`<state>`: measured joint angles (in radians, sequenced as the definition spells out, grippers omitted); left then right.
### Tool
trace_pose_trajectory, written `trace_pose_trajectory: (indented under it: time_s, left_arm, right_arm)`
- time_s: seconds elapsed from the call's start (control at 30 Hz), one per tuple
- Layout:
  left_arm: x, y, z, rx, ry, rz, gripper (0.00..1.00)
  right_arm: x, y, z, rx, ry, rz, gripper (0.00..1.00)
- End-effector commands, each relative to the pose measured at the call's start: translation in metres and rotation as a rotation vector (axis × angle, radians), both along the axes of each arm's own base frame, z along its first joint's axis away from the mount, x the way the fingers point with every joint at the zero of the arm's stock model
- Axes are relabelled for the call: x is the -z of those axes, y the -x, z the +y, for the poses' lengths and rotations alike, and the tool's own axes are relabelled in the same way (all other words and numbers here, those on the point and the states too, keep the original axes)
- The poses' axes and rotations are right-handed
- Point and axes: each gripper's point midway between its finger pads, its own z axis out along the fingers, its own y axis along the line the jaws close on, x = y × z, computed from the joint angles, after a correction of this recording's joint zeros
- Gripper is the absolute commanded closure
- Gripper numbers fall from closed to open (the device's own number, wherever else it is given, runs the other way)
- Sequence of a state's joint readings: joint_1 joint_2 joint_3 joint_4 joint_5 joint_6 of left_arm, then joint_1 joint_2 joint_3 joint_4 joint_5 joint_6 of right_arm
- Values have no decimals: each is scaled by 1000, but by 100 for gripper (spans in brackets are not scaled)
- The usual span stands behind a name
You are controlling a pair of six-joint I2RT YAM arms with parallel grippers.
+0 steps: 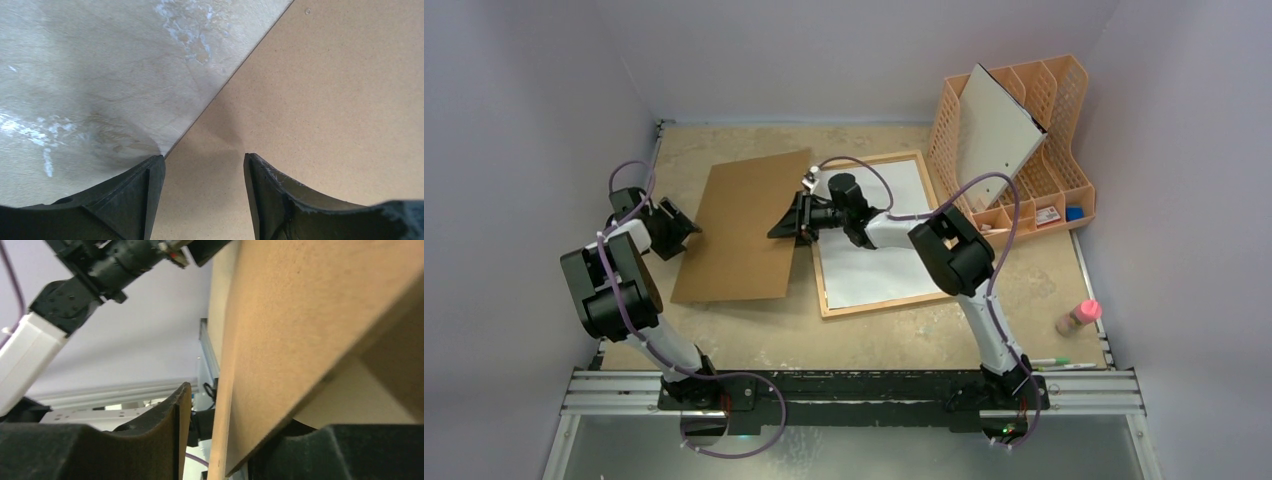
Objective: Put the photo into the frame
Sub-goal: Turn over the photo frame item at the center of the board.
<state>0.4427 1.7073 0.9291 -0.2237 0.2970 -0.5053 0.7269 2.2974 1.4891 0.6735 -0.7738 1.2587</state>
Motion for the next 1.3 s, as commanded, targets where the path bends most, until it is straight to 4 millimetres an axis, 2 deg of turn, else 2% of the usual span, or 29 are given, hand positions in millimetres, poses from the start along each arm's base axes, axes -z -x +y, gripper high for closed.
trace_pose_trajectory:
  time_s: [0.0, 0.2, 0.33, 0.47, 0.63, 0.8, 0.87, 1.03, 1.17, 1.27]
  left_arm:
    - [48, 69, -55, 40, 204, 290, 37]
    - [44, 67, -53, 37, 192, 278, 37]
    - [34, 64, -50, 41, 175, 254, 37]
    - [11, 55, -46, 51, 146, 197, 36]
    - [-29, 42, -42, 85, 93, 89, 32]
    - [-78, 29, -44, 137, 48, -64, 27]
    - [-99, 23, -49, 165, 51, -137, 26]
    - [-156, 4, -63, 230, -2, -305, 23]
    - [-198, -9, -74, 271, -18, -421, 22]
    - [-232, -20, -92, 331, -6, -516, 22]
  right_arm:
    - [-15, 5, -11, 17, 52, -104, 60]
    - [-17, -7, -21, 88, 115, -152, 70]
    - [-28, -18, -25, 130, 137, -190, 86]
    - [-46, -27, -27, 158, 150, -233, 100]
    - [-78, -35, -31, 177, 154, -318, 100]
    - [-117, -42, -44, 196, 157, -441, 100]
    - [-143, -43, -52, 217, 154, -512, 100]
    - [-191, -48, -75, 290, 211, -677, 100]
    - [-214, -51, -99, 348, 276, -750, 100]
    - [-231, -53, -117, 400, 332, -809, 100]
